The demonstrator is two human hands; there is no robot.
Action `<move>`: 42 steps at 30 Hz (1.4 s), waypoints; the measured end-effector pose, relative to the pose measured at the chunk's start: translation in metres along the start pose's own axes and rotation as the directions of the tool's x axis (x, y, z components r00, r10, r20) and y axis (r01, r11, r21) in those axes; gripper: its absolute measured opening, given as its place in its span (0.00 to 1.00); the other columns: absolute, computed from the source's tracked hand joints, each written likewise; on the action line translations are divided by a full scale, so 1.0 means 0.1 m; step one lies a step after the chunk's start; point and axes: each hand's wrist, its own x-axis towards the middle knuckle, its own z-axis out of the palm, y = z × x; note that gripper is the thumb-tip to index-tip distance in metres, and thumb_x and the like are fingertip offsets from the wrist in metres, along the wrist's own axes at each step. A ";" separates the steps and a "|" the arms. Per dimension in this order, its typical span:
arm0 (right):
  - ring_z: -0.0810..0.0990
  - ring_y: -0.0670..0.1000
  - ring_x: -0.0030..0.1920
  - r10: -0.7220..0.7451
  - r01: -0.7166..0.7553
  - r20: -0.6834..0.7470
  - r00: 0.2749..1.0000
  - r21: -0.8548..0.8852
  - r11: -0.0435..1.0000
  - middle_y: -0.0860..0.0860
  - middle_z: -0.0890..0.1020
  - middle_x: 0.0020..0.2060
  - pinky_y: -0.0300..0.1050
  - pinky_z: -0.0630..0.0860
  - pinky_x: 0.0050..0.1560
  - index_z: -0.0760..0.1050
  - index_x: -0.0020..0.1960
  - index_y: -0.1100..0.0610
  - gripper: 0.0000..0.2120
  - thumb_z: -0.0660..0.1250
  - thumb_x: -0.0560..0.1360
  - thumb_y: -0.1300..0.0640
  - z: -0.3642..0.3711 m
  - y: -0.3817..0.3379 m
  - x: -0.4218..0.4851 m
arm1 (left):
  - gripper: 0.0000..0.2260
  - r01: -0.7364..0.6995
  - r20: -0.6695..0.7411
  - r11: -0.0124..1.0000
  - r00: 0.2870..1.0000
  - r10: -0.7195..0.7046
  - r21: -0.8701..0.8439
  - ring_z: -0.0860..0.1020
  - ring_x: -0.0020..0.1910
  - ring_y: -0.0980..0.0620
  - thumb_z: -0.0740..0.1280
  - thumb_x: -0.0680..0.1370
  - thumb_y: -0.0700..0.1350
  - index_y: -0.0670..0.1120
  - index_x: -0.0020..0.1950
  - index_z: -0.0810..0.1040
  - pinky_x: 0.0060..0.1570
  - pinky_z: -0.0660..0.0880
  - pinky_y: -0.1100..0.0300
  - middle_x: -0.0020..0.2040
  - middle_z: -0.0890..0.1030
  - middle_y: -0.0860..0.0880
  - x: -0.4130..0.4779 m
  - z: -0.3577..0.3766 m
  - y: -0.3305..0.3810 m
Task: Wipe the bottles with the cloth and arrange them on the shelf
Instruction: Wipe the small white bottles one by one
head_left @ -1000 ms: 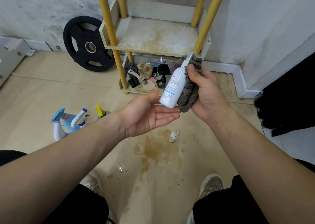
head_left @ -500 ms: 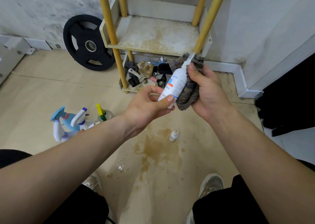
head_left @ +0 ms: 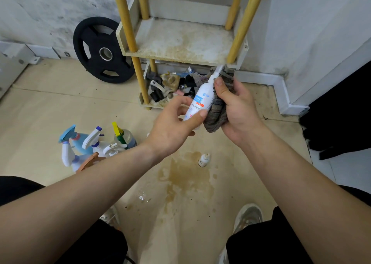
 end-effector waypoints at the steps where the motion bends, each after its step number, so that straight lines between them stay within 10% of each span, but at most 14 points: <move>1: 0.87 0.50 0.40 -0.002 0.002 -0.009 1.000 0.001 1.000 0.53 0.85 0.43 0.46 0.82 0.40 0.75 0.60 0.64 0.08 0.64 0.83 0.62 0.00 0.00 -0.01 | 0.12 0.007 0.006 1.000 1.000 -0.007 -0.022 0.83 0.46 0.49 0.69 0.80 0.51 0.49 0.62 0.75 0.47 0.83 0.51 0.54 0.83 0.44 0.01 0.00 0.00; 9: 0.82 0.63 0.61 0.031 -0.026 0.027 0.999 -0.155 0.988 0.61 0.83 0.60 0.69 0.77 0.63 0.76 0.65 0.57 0.18 0.64 0.80 0.48 0.13 0.22 -0.07 | 0.10 -0.039 -0.046 0.994 0.998 0.034 -0.105 0.83 0.51 0.47 0.68 0.82 0.47 0.50 0.63 0.76 0.47 0.84 0.50 0.52 0.79 0.44 0.03 -0.02 0.04; 14: 0.83 0.58 0.61 0.085 -0.065 0.072 0.994 -0.240 0.969 0.57 0.84 0.60 0.62 0.77 0.66 0.75 0.69 0.58 0.15 0.58 0.86 0.56 0.13 0.32 -0.10 | 0.20 -0.038 -0.080 0.998 0.996 0.034 -0.049 0.83 0.48 0.56 0.73 0.77 0.49 0.48 0.68 0.76 0.47 0.84 0.53 0.56 0.80 0.46 0.05 -0.08 0.00; 18: 0.82 0.58 0.62 0.097 -0.085 0.047 0.994 -0.217 0.972 0.57 0.84 0.60 0.63 0.75 0.67 0.76 0.65 0.56 0.15 0.60 0.83 0.51 0.15 0.31 -0.10 | 0.09 -0.069 -0.021 0.997 0.997 0.068 -0.039 0.81 0.44 0.60 0.68 0.82 0.48 0.54 0.61 0.82 0.44 0.78 0.64 0.50 0.83 0.51 0.06 -0.12 0.06; 24: 0.84 0.56 0.57 0.084 -0.081 0.003 0.996 -0.209 0.975 0.55 0.85 0.54 0.57 0.79 0.62 0.77 0.59 0.55 0.10 0.58 0.86 0.56 0.10 0.25 -0.08 | 0.10 0.049 -0.007 0.991 0.999 -0.051 -0.126 0.82 0.44 0.53 0.64 0.84 0.43 0.43 0.64 0.78 0.44 0.80 0.55 0.50 0.86 0.47 0.11 -0.14 0.05; 33: 0.83 0.34 0.45 0.122 -0.068 0.148 0.981 -0.324 0.944 0.44 0.82 0.51 0.30 0.77 0.43 0.66 0.77 0.58 0.19 0.53 0.87 0.58 0.16 0.32 -0.24 | 0.22 0.021 -0.021 0.999 1.000 -0.022 -0.049 0.84 0.51 0.43 0.76 0.75 0.45 0.47 0.67 0.75 0.55 0.82 0.45 0.52 0.82 0.44 0.15 -0.19 0.02; 42: 0.83 0.39 0.43 0.124 -0.103 0.055 0.991 -0.293 0.951 0.42 0.83 0.43 0.37 0.79 0.50 0.76 0.51 0.47 0.13 0.55 0.87 0.57 0.15 0.23 -0.21 | 0.12 -0.004 -0.008 0.994 1.000 0.003 -0.108 0.84 0.50 0.47 0.64 0.83 0.39 0.45 0.65 0.80 0.57 0.81 0.46 0.49 0.86 0.46 0.17 -0.25 0.08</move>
